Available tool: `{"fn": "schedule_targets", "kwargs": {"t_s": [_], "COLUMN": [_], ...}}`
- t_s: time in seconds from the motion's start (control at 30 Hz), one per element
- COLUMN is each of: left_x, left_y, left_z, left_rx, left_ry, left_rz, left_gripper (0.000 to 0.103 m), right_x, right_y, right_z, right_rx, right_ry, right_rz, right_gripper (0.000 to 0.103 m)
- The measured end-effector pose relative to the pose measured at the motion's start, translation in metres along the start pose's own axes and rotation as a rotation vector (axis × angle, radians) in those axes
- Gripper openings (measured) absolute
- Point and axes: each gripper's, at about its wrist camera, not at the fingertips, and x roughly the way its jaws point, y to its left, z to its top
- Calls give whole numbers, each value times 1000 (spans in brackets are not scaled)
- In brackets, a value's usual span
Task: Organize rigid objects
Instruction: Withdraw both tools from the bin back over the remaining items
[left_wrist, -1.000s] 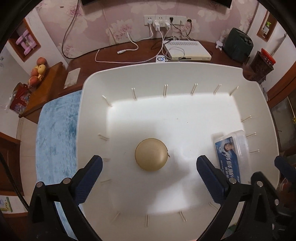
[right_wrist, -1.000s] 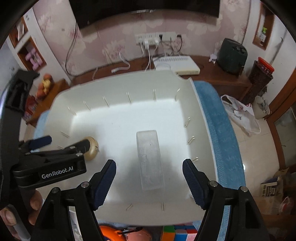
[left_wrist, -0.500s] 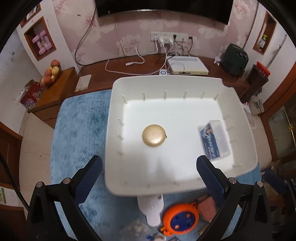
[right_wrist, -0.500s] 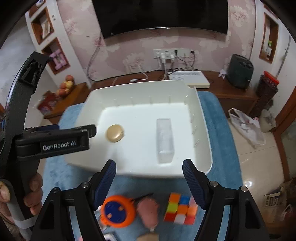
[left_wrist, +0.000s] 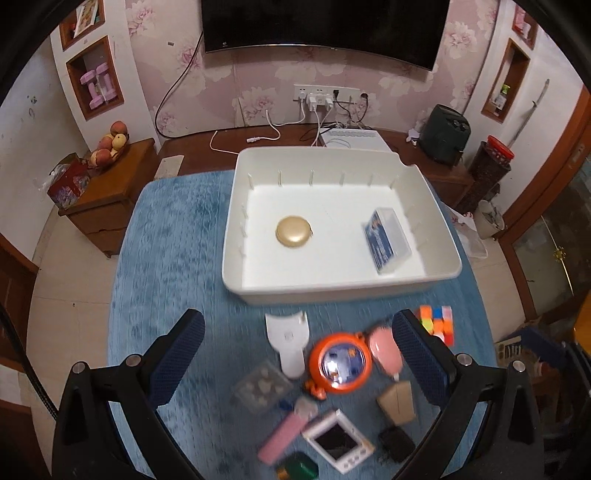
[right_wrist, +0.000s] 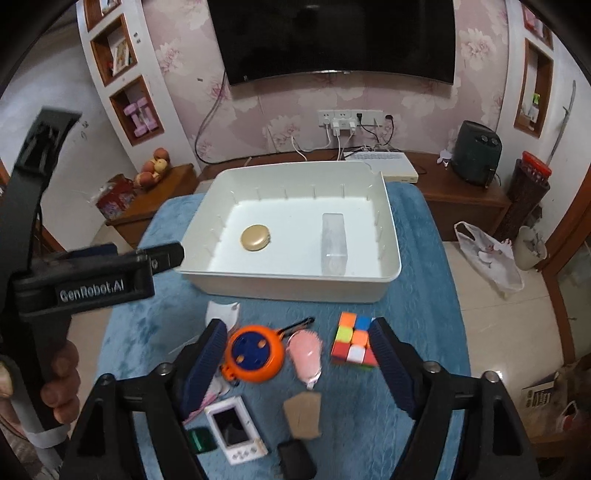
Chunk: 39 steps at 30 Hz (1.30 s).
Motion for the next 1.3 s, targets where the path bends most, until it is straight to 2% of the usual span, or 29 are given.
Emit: {"fn": "schedule_targets", "kwargs": {"t_s": [0.2, 0.33, 0.53, 0.83, 1.07, 1.17, 1.3], "left_x": [-14, -19, -15, 13, 32, 46, 57], "left_y": [0, -2, 2, 11, 11, 15, 22], "left_z": [-36, -57, -89, -135, -171, -181, -185], "left_rx": [-4, 21, 29, 52, 122, 103, 24], "left_ry": [-1, -26, -11, 82, 135, 192, 240], "left_rz": [-8, 21, 36, 35, 31, 21, -3], "left_gripper": [101, 101, 101, 101, 101, 101, 101], "right_x": [-17, -24, -17, 20, 53, 64, 76], "right_y": [1, 1, -13, -18, -8, -5, -4], "right_z": [-24, -43, -67, -116, -149, -159, -165], "right_rx": [-18, -42, -25, -53, -94, -101, -103], "right_ry": [-18, -31, 6, 111, 185, 211, 238], "right_rz": [2, -19, 3, -9, 2, 11, 14], "right_gripper": [81, 81, 81, 81, 81, 81, 76]}}
